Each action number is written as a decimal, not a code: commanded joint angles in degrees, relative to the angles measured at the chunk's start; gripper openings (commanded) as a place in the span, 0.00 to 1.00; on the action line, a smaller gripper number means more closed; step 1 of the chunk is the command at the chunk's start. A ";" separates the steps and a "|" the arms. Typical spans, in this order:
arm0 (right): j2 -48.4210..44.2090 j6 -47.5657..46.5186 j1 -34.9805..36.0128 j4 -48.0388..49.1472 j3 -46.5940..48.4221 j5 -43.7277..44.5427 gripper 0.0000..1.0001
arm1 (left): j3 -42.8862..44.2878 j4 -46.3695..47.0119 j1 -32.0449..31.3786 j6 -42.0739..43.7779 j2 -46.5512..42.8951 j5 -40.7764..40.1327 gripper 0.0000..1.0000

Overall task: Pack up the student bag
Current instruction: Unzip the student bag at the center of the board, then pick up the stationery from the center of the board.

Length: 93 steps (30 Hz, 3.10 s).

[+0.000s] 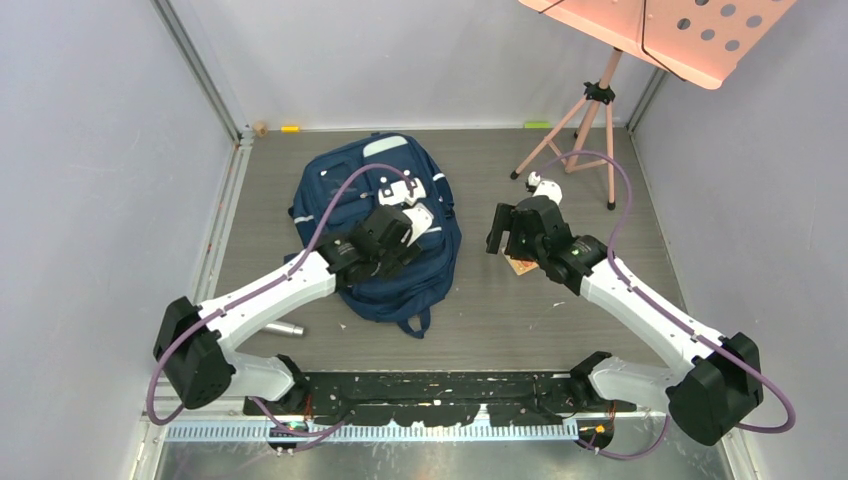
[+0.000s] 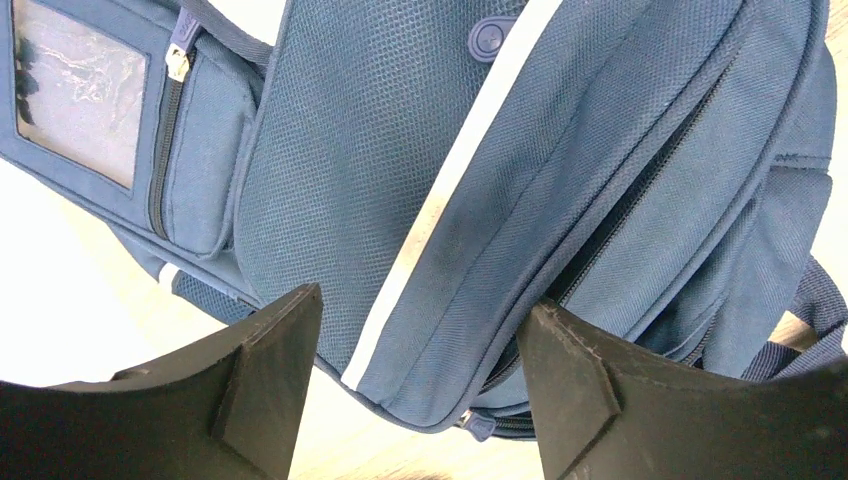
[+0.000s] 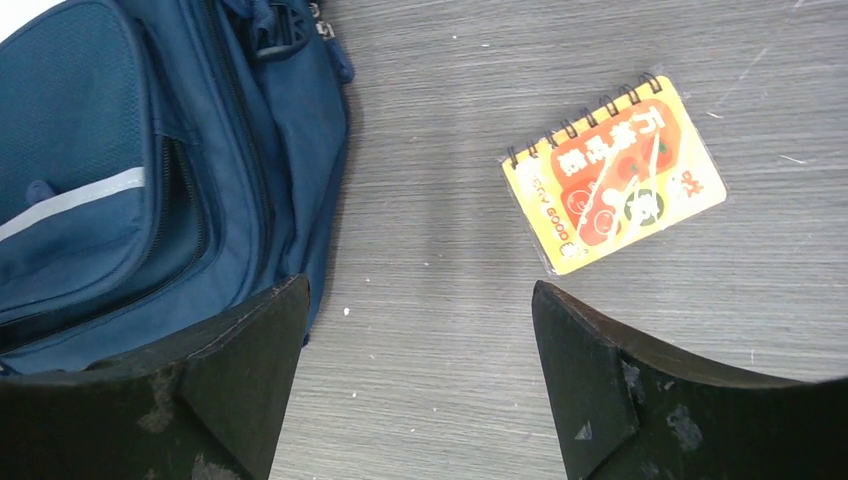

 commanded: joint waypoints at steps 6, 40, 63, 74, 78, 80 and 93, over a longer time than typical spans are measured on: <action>-1.06 9.31 -2.28 -4.87 -1.77 8.85 0.99 | 2.16 0.75 0.44 -0.86 2.59 8.63 0.40; 18.53 36.31 -16.61 10.32 -6.82 9.00 1.00 | 2.10 6.90 1.06 -12.05 -12.54 19.24 0.00; 36.49 28.74 -15.73 -0.55 8.31 12.31 1.00 | 2.52 6.36 1.06 -12.32 -10.97 20.96 0.00; 43.88 23.82 -13.75 -3.23 13.07 10.94 1.00 | 2.44 6.26 1.06 -12.41 -11.02 21.19 0.00; 45.23 22.77 -13.53 -2.89 13.05 8.61 1.00 | 2.42 6.26 1.06 -12.40 -11.05 21.14 0.00; 45.87 21.64 -13.47 -3.08 13.19 7.13 1.00 | 2.42 6.35 1.06 -12.40 -11.09 21.15 0.00; 38.62 14.83 -11.32 -0.09 9.13 2.63 0.62 | 2.07 6.84 1.06 -12.23 -11.16 22.00 0.00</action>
